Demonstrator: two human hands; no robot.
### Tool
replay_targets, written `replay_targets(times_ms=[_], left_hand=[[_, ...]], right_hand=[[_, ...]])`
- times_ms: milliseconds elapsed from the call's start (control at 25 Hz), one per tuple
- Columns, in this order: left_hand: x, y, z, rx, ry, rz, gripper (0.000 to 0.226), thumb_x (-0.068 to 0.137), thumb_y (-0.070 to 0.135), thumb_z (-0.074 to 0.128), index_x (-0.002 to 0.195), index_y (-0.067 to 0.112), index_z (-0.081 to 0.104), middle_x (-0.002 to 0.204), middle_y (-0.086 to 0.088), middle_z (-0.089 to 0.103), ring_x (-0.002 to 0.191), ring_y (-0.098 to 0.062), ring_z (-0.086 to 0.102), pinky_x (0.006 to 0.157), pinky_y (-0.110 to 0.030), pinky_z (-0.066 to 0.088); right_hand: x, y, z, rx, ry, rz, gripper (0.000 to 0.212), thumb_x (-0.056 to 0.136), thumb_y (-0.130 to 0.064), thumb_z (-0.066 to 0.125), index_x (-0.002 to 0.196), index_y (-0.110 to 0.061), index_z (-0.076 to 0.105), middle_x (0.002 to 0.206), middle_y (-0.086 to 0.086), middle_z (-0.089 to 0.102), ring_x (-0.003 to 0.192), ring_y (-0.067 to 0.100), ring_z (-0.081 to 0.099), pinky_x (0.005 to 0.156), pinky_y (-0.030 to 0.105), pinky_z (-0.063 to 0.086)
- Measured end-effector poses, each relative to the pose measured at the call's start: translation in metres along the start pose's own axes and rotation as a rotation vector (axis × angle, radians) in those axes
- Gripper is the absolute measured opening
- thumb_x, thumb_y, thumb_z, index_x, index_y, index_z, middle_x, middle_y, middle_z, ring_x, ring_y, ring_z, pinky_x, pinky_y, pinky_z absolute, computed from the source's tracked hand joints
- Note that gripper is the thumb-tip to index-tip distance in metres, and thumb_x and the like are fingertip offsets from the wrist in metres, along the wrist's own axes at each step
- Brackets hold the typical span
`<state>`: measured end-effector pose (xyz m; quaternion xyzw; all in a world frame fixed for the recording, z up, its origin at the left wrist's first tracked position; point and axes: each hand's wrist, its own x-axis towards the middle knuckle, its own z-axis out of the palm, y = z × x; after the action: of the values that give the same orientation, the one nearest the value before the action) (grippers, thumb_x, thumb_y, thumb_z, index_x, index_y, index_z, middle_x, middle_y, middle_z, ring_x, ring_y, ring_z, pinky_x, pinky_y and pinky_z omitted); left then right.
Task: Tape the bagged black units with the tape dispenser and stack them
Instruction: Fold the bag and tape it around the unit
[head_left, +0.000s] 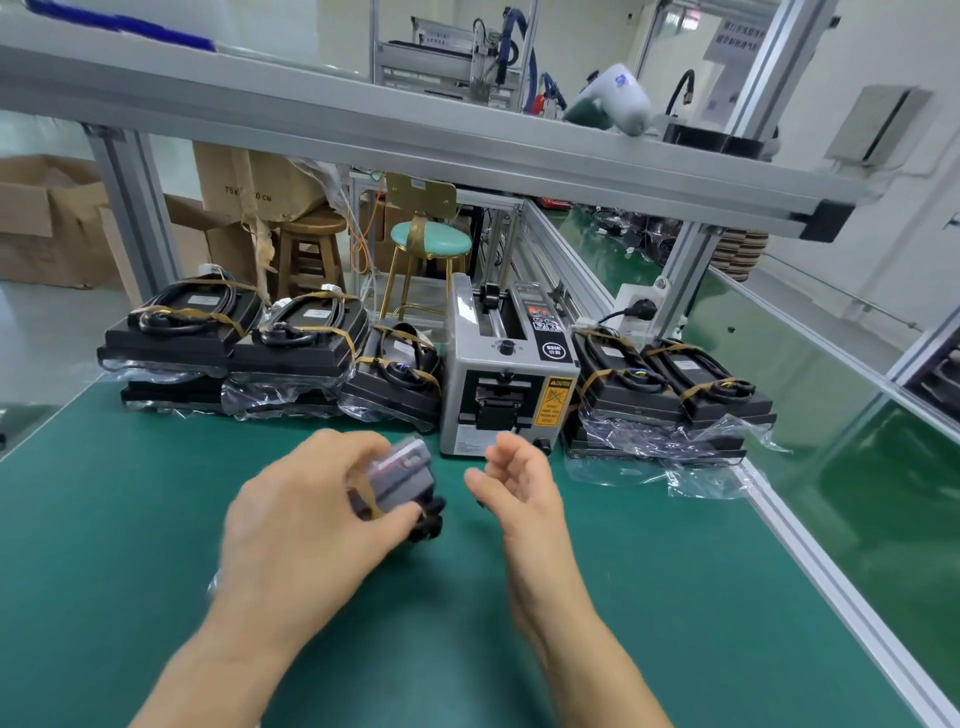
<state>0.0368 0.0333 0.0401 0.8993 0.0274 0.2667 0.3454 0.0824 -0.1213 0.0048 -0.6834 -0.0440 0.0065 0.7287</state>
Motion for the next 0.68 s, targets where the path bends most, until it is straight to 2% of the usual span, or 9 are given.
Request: replay_targets(times_ms=[80,120,200,240,320,400,520,600,680], left_hand=[[0.004,-0.013,-0.013,-0.322,0.024,0.004,0.051,0.052,0.043,0.077,0.101,0.043,0.065,0.093,0.018,0.068,0.084,-0.001,0.065,0.076,-0.015,0.051],[0.006,-0.02,-0.018,-0.489,0.022,0.025,0.054,0.052,0.041,0.079,0.105,0.043,0.066,0.098,0.016,0.069,0.087,-0.002,0.067,0.08,-0.013,0.051],[0.008,-0.034,-0.022,-0.815,0.006,0.072,0.059,0.052,0.027,0.084,0.108,0.035,0.069,0.104,0.006,0.071,0.091,-0.013,0.069,0.083,-0.022,0.054],[0.007,-0.039,-0.022,-0.951,-0.004,0.073,0.062,0.05,0.016,0.085,0.108,0.031,0.07,0.104,0.002,0.072,0.091,-0.016,0.07,0.081,-0.027,0.056],[0.005,-0.046,-0.022,-1.084,-0.012,0.066,0.061,0.055,0.001,0.075,0.11,0.028,0.07,0.105,0.002,0.072,0.09,-0.016,0.069,0.079,-0.031,0.057],[0.004,-0.051,-0.028,-1.028,-0.033,0.075,0.067,0.057,-0.002,0.07,0.115,0.03,0.067,0.11,0.003,0.07,0.099,-0.014,0.066,0.088,-0.032,0.054],[0.008,-0.046,-0.043,-0.583,-0.051,0.245,0.074,0.058,0.02,0.073,0.129,0.034,0.054,0.133,0.003,0.053,0.128,-0.014,0.047,0.109,-0.024,0.033],[0.01,-0.039,-0.044,-0.383,-0.106,0.349,0.064,0.063,0.025,0.069,0.125,0.032,0.057,0.137,0.005,0.048,0.131,-0.015,0.043,0.106,-0.017,0.031],[0.01,-0.032,-0.044,-0.374,-0.157,0.32,0.05,0.062,0.02,0.074,0.111,0.029,0.067,0.126,0.01,0.055,0.12,-0.011,0.053,0.098,-0.012,0.037]], right_hand=[[0.003,-0.013,-0.012,-0.246,-0.226,-0.113,0.075,0.065,-0.035,0.081,0.129,-0.043,0.044,0.137,-0.021,0.047,0.13,-0.004,0.039,0.107,0.018,0.029],[0.005,-0.021,-0.014,-0.376,-0.351,-0.173,0.089,0.06,-0.039,0.084,0.135,-0.048,0.037,0.144,-0.025,0.038,0.136,-0.005,0.032,0.11,0.02,0.025],[0.013,-0.035,-0.013,-0.516,-0.468,-0.288,0.104,0.058,-0.035,0.089,0.14,-0.051,0.027,0.15,-0.026,0.027,0.139,-0.005,0.026,0.113,0.021,0.023],[0.018,-0.042,-0.011,-0.532,-0.48,-0.302,0.106,0.058,-0.03,0.091,0.139,-0.052,0.026,0.147,-0.026,0.03,0.136,-0.008,0.03,0.11,0.014,0.026],[0.025,-0.054,-0.005,-0.512,-0.512,-0.279,0.097,0.059,-0.018,0.091,0.131,-0.052,0.034,0.128,-0.029,0.048,0.115,-0.01,0.049,0.094,0.005,0.037],[0.029,-0.055,0.004,-0.533,-0.499,-0.339,0.08,0.062,-0.01,0.085,0.121,-0.042,0.042,0.107,-0.02,0.058,0.091,-0.002,0.057,0.083,0.011,0.044],[0.032,-0.051,0.016,-0.512,-0.457,-0.437,0.069,0.064,-0.001,0.076,0.114,-0.035,0.042,0.097,-0.004,0.057,0.079,0.009,0.049,0.073,0.019,0.043],[0.037,-0.046,0.023,-0.489,-0.477,-0.446,0.068,0.065,0.003,0.075,0.114,-0.031,0.042,0.097,0.0,0.057,0.081,0.017,0.051,0.074,0.024,0.044],[0.04,-0.04,0.028,-0.461,-0.502,-0.447,0.065,0.067,0.003,0.078,0.114,-0.025,0.044,0.098,0.0,0.058,0.081,0.013,0.052,0.077,0.025,0.045]])
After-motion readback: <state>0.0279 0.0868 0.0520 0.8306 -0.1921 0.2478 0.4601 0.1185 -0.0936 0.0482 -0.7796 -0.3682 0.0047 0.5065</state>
